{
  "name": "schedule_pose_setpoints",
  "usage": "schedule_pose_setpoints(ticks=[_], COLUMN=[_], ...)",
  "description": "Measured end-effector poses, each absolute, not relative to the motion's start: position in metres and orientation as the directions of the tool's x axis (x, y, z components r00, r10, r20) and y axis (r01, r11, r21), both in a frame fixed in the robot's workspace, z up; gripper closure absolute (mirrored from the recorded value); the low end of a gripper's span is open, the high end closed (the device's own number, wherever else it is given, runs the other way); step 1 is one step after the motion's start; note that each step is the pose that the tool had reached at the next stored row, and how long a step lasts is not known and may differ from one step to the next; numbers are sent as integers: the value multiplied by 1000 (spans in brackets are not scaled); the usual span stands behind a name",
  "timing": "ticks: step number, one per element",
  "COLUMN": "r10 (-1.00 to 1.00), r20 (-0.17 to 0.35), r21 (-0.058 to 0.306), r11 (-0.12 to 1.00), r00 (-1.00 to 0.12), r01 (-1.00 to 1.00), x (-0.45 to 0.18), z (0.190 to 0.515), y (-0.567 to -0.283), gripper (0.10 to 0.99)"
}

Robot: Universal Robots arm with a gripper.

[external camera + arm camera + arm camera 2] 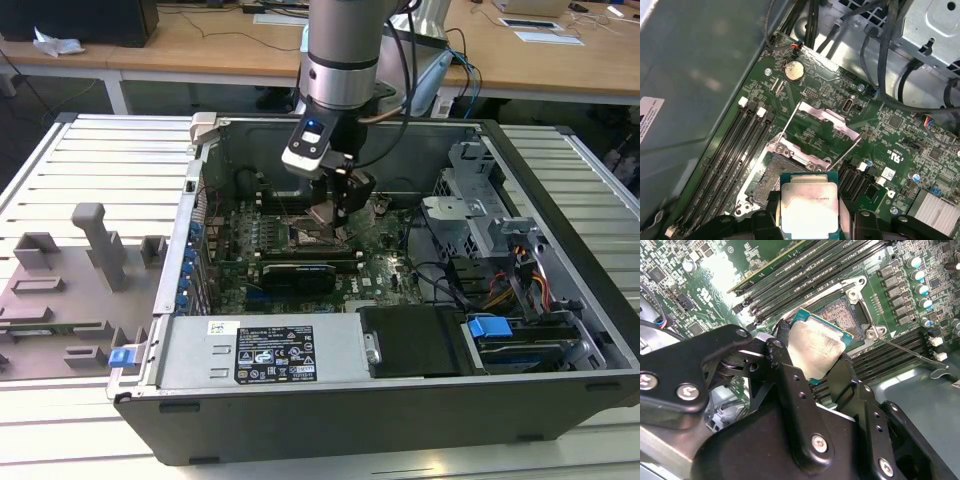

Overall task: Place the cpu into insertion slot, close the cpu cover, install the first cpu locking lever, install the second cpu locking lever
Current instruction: 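Place the cpu into insertion slot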

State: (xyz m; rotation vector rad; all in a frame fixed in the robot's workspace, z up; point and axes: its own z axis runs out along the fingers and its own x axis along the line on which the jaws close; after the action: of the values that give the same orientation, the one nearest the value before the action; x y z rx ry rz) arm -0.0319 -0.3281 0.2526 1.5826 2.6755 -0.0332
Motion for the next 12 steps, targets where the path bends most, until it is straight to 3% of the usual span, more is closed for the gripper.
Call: schedule_pose_setpoints(ticks=[12], r10=[907], r20=[-46], r21=[-5], r11=[418], r00=[-418], r01=[908], x=[-32], z=[253], y=[-328], gripper=[541])
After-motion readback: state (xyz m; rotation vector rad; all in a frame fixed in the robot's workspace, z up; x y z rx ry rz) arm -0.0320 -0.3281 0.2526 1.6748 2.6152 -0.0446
